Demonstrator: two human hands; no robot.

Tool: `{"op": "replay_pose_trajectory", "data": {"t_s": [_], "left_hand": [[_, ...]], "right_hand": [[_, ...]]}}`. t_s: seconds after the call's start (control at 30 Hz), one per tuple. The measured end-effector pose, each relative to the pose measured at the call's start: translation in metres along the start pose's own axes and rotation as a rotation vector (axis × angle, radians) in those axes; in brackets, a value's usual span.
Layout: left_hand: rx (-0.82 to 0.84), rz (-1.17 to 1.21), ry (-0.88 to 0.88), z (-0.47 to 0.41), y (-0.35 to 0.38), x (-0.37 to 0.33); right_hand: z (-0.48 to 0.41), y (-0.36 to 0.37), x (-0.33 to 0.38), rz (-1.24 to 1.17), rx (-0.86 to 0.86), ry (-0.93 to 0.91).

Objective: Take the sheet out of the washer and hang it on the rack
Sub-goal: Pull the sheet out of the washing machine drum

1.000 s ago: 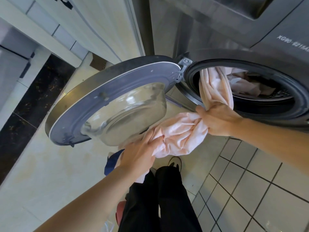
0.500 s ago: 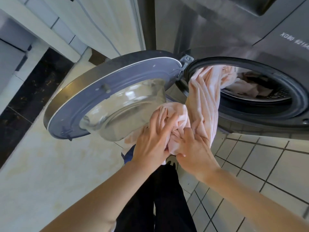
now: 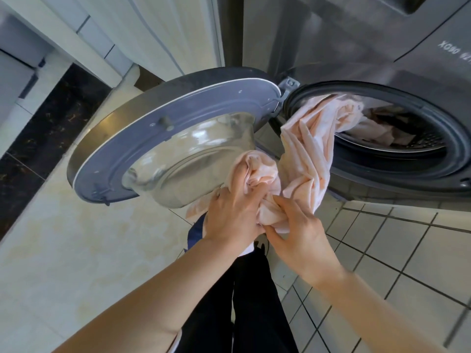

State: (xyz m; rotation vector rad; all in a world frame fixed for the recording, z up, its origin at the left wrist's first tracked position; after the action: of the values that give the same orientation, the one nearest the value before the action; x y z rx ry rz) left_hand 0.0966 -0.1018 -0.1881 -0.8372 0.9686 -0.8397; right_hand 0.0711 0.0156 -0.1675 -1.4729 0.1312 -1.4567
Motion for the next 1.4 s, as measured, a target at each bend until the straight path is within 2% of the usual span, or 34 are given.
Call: {"op": "replay_pose_trajectory", "data": {"t_s": [0.13,0.23,0.4,0.63,0.77,0.9,1.13,1.27,1.4], "left_hand": [[-0.047,0.026,-0.053,0.008,0.001,0.019],[-0.086,0.081,-0.054,0.017,0.000,0.028],[-0.133,0.129,-0.017,0.025,-0.008,0.033],[-0.207,0.233,0.080,0.030,-0.028,0.035],[-0.263,0.283,0.108,0.031,-0.045,0.035],[-0.273,0.314,0.105,0.033,-0.049,0.034],[-0.264,0.311,0.060,0.025,-0.042,0.044],[-0.190,0.237,0.036,0.022,-0.028,0.048],[-0.138,0.139,-0.033,0.023,-0.013,0.053]], "right_hand": [[-0.009,-0.008,0.020,0.114,0.036,-0.256],[-0.026,-0.003,0.016,0.206,0.183,-0.393],[-0.064,0.023,-0.030,0.691,0.474,-0.486],[-0.115,0.054,-0.068,0.899,0.742,-0.517],[-0.129,0.058,-0.078,0.997,0.807,-0.525],[-0.134,0.055,-0.089,1.034,0.814,-0.525],[-0.133,0.032,-0.104,1.024,0.618,-0.510],[-0.117,0.012,-0.118,1.033,0.584,-0.352],[-0.095,-0.013,-0.115,1.130,0.410,-0.250]]}}
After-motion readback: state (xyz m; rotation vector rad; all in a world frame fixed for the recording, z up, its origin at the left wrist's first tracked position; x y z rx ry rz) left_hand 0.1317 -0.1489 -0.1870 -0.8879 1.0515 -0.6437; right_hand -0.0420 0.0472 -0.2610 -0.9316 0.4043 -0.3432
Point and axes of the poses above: each hand's wrist, its own z-axis away from the middle knuckle, its own y-axis out of the palm, x = y × z, the point moved 8 cm from there along -z, towards the middle knuckle, and after that the axes turned 4 degrees about z, right-handed, at the moved point
